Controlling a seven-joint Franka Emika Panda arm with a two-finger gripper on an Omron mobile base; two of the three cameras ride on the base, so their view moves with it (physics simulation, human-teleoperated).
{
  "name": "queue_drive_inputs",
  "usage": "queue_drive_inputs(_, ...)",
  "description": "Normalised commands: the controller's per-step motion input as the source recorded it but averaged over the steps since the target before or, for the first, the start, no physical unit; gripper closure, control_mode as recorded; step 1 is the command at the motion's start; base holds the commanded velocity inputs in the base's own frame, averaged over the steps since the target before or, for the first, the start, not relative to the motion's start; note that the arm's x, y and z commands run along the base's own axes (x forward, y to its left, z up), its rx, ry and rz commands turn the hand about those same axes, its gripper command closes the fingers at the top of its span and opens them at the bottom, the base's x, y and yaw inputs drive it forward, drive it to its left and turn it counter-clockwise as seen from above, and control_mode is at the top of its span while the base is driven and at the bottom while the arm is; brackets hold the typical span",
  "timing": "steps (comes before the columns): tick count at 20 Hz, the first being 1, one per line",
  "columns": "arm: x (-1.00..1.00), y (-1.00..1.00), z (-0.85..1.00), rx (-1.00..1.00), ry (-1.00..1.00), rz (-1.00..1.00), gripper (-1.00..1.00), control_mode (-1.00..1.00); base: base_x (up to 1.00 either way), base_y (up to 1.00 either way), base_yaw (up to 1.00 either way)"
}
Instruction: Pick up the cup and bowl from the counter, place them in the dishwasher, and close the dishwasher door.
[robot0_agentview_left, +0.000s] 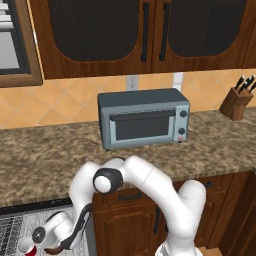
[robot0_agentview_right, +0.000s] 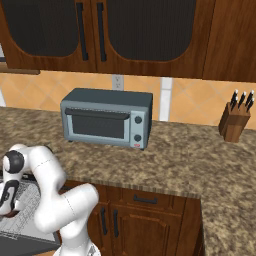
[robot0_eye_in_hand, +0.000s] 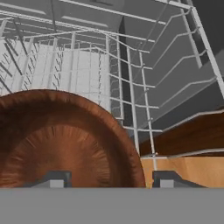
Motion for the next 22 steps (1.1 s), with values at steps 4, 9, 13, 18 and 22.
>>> queue_drive_inputs(4,0.0,-0.08,0.46,0.03,0.0,0.0,-1.0,-1.0,0.0,0.0,0.0)
queue_drive_inputs(9,-0.01,-0.04,0.8,0.1,0.0,0.0,-1.0,-1.0,0.0,0.0,0.0)
queue_drive_inputs(13,-0.51,-0.02,0.77,0.12,0.0,0.03,-1.0,-1.0,0.0,0.0,0.0)
queue_drive_inputs(18,-0.69,-0.03,0.8,0.12,-0.03,0.06,-1.0,-1.0,0.0,0.0,0.0)
queue_drive_inputs(22,-0.34,0.03,0.98,0.09,-0.09,0.06,-1.0,-1.0,0.0,0.0,0.0)
